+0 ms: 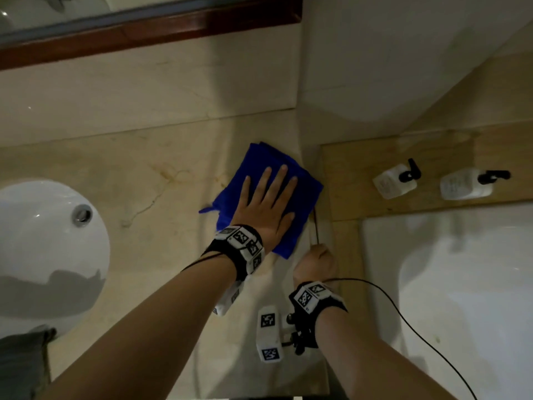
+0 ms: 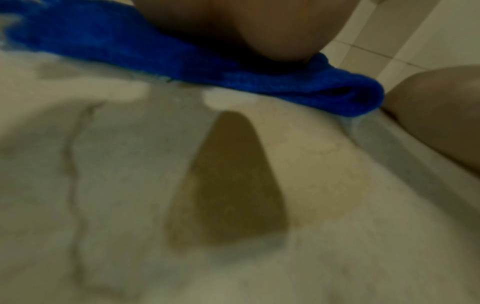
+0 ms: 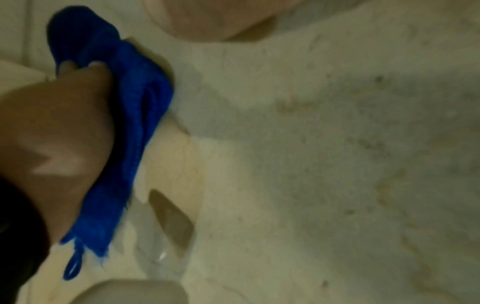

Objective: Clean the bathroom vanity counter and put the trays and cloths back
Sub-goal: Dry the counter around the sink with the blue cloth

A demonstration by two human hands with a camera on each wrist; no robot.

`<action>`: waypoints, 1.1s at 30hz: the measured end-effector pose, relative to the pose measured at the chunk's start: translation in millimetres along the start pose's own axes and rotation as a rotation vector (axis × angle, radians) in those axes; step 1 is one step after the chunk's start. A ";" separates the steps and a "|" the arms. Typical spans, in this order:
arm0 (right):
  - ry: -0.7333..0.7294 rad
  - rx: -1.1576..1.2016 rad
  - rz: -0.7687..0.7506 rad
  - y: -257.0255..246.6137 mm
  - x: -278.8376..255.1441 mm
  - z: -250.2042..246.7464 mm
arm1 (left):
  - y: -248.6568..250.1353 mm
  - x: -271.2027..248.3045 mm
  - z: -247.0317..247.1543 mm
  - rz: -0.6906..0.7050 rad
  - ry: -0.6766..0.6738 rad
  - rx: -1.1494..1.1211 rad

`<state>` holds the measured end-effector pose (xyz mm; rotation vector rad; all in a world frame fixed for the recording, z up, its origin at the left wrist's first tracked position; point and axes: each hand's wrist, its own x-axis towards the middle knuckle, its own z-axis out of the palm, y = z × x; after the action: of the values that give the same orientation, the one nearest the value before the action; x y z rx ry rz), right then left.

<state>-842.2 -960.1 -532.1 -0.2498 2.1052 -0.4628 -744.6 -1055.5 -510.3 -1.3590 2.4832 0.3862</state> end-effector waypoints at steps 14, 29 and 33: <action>0.230 0.031 -0.051 11.8 12.2 11.9 | -80.4 -38.2 7.0 -0.018 -0.059 0.006; 0.312 0.105 -0.090 12.9 12.6 19.8 | -18.6 18.0 -9.1 -0.071 -0.021 -0.003; 0.306 0.079 -0.088 15.1 15.4 20.5 | 11.3 51.7 -16.8 -0.064 0.029 -0.022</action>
<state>-833.3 -956.5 -560.3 -0.2379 2.3737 -0.6700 -782.8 -1095.6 -512.8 -1.4593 2.4584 0.3835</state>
